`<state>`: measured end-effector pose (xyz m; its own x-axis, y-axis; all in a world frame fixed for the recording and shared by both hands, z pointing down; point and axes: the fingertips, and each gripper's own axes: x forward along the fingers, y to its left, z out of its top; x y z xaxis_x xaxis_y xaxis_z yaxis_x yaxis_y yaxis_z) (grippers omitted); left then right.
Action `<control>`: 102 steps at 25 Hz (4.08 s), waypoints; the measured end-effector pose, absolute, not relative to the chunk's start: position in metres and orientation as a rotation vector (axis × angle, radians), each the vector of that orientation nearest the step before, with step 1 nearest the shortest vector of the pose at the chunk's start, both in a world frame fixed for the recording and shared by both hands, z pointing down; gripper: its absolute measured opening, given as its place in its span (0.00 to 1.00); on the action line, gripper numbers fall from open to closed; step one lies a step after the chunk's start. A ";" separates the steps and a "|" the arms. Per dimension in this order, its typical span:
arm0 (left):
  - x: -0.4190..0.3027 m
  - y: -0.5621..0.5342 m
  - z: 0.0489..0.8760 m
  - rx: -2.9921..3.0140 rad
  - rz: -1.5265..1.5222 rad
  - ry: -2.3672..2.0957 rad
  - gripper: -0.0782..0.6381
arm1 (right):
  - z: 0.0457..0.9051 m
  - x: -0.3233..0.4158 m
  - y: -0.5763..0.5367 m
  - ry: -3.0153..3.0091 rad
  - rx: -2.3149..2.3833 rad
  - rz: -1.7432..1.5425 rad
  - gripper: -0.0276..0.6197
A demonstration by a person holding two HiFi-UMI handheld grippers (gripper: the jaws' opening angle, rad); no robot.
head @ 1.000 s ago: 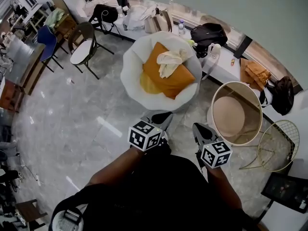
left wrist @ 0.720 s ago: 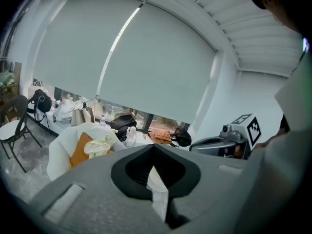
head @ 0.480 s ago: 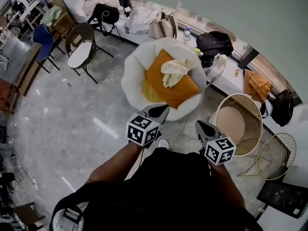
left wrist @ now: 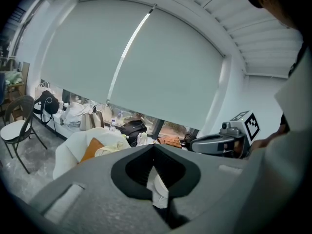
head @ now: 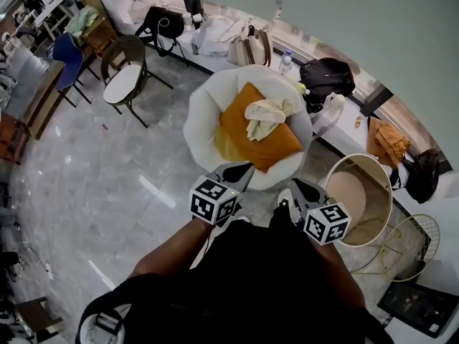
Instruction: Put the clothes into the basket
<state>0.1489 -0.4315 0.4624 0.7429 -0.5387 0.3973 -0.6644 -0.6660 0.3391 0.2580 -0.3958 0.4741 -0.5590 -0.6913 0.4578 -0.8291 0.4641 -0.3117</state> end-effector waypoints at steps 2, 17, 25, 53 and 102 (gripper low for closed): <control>0.148 -0.438 0.470 2.453 0.392 -0.907 0.11 | 0.476 0.256 -0.407 -2.458 1.289 0.744 0.07; 0.156 -0.517 0.503 2.304 0.458 -1.076 0.11 | 0.501 0.275 -0.523 -2.530 1.079 0.766 0.07; 0.228 -0.604 0.498 2.264 0.472 -1.142 0.11 | 0.503 0.348 -0.618 -2.540 0.999 0.762 0.07; 0.244 -0.735 0.635 2.003 0.651 -1.209 0.11 | 0.721 0.406 -0.811 -2.263 0.990 0.754 0.07; 0.159 -0.717 0.636 1.917 0.549 -1.322 0.11 | 0.816 0.353 -0.855 -2.028 0.914 0.744 0.10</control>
